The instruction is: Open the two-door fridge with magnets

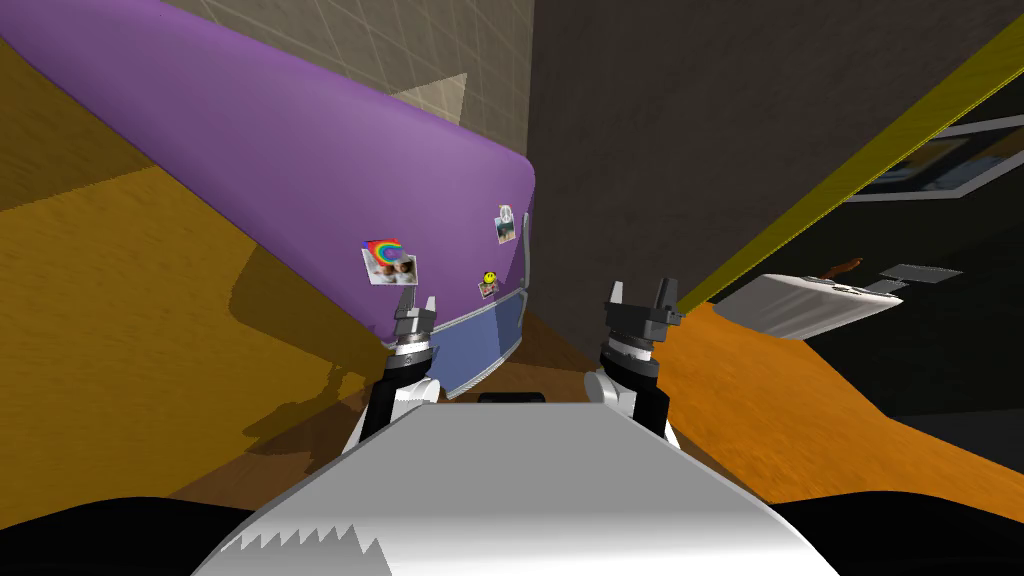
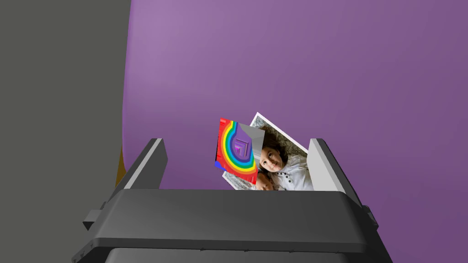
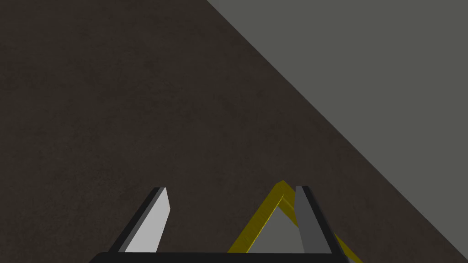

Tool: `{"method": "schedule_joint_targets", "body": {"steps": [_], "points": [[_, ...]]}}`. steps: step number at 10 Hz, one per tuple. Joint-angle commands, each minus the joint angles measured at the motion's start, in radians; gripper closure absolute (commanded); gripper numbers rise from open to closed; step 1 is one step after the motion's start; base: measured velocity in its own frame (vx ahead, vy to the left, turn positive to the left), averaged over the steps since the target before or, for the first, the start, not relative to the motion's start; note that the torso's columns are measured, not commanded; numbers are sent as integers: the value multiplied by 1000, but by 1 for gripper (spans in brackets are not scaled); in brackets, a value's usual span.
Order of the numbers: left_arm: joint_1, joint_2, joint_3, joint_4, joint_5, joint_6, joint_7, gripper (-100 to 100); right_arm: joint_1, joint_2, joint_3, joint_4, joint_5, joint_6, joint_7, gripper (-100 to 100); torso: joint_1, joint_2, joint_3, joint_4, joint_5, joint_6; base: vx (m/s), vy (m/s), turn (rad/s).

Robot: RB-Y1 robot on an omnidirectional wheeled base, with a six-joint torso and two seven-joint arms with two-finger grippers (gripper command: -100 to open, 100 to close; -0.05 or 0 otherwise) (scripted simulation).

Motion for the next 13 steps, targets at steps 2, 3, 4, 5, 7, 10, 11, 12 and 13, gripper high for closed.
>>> {"method": "schedule_joint_targets", "body": {"steps": [2,3,4,5,7,10,11,12,13], "points": [[0,0,0,0,0,0,0,0,0,0,0,0,0,0,0,0,0,104,-209,105,0,0,0,0,0],[0,0,0,0,0,0,0,0,0,0,0,0,0,0,0,0,0,175,-351,176,0,0,0,0,0],[0,0,0,0,0,0,0,0,0,0,0,0,0,0,0,0,0,248,-497,249,0,0,0,0,0],[0,0,0,0,0,0,0,0,0,0,0,0,0,0,0,0,0,322,-644,322,0,0,0,0,0],[0,0,0,0,0,0,0,0,0,0,0,0,0,0,0,0,0,470,-939,470,0,0,0,0,0],[-8,39,7,12,6,2,7,-100,0,0,0,0,0,0,0,0,0,691,-1382,691,0,0,12,-19,2],[-14,55,11,20,9,3,12,-100,0,0,0,0,0,0,0,0,-3,724,-1452,724,-1,0,66,-100,13],[-20,69,16,30,14,5,17,-100,0,0,0,0,0,0,0,0,-4,732,-1472,733,-1,0,80,-101,11],[-35,92,27,52,24,8,30,-100,0,0,0,0,0,0,0,0,-2,734,-1477,736,-1,0,115,-139,19]]}}
